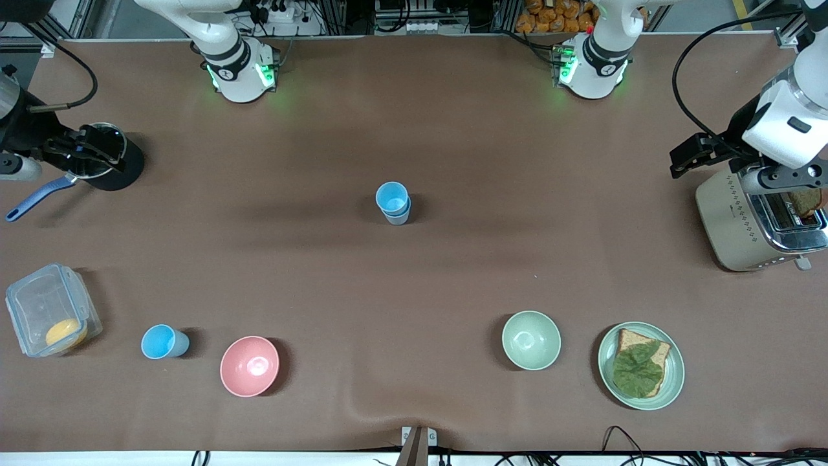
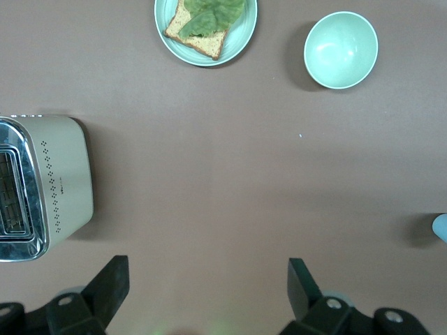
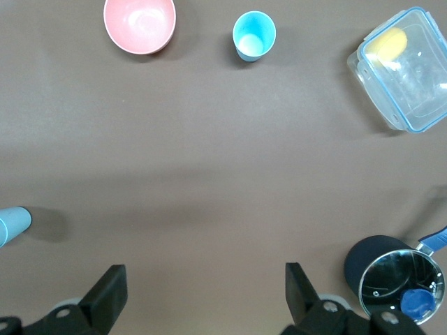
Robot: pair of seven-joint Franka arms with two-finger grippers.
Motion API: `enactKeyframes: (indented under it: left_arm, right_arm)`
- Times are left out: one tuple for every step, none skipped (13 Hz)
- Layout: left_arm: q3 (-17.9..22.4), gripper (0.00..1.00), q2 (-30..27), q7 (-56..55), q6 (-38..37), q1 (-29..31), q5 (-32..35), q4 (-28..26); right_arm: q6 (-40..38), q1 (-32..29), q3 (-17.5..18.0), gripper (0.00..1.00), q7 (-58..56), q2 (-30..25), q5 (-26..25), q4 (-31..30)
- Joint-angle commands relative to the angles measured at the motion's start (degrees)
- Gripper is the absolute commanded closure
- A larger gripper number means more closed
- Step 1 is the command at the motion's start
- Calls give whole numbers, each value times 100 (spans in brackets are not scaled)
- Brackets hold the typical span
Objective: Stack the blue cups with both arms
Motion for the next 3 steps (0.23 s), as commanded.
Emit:
enactKeyframes:
  left_arm:
    - [5, 0, -3, 100, -127, 21, -63, 103]
    - [14, 0, -12, 100, -127, 21, -63, 103]
    - [14, 0, -12, 100, -127, 29, -72, 103]
  right_arm:
    - [-313, -151, 122, 0, 53, 44, -106, 208]
    - [-314, -151, 122, 0, 53, 44, -106, 261]
    - [-314, -142, 122, 0, 62, 44, -106, 261]
